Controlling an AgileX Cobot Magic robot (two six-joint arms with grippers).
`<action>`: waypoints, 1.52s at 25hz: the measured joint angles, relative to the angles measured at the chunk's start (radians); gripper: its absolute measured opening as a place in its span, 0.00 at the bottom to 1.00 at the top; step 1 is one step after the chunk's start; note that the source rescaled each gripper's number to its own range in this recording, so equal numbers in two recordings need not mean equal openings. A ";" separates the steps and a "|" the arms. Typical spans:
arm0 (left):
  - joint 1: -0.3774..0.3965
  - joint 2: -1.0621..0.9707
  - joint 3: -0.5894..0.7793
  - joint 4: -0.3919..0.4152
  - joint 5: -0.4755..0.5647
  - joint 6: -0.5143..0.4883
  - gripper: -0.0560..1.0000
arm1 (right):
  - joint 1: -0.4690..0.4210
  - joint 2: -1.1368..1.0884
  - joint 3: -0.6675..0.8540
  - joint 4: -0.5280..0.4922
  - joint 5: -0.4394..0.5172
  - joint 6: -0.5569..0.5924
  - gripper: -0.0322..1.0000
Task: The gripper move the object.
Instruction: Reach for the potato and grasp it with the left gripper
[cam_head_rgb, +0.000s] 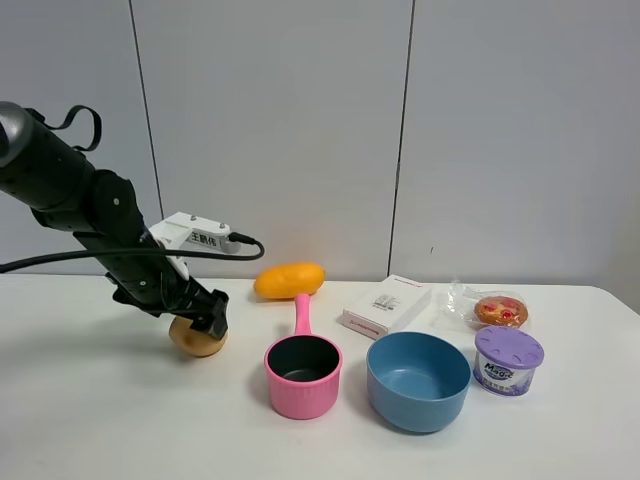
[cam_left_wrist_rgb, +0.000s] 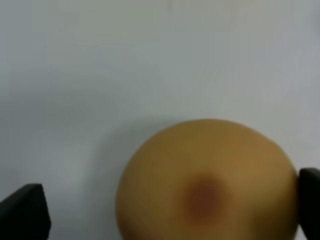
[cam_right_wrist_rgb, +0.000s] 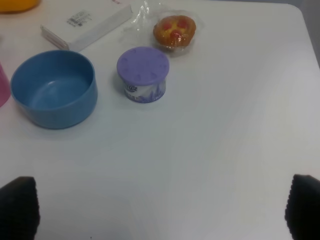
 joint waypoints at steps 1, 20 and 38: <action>-0.002 0.005 -0.001 0.001 -0.006 0.000 1.00 | 0.000 0.000 0.000 0.000 0.000 0.000 1.00; -0.054 0.014 -0.009 0.011 -0.031 -0.007 1.00 | 0.000 0.000 0.000 0.000 0.000 0.000 1.00; -0.055 0.014 -0.009 0.011 -0.035 -0.007 0.17 | 0.000 0.000 0.000 0.000 0.000 0.000 1.00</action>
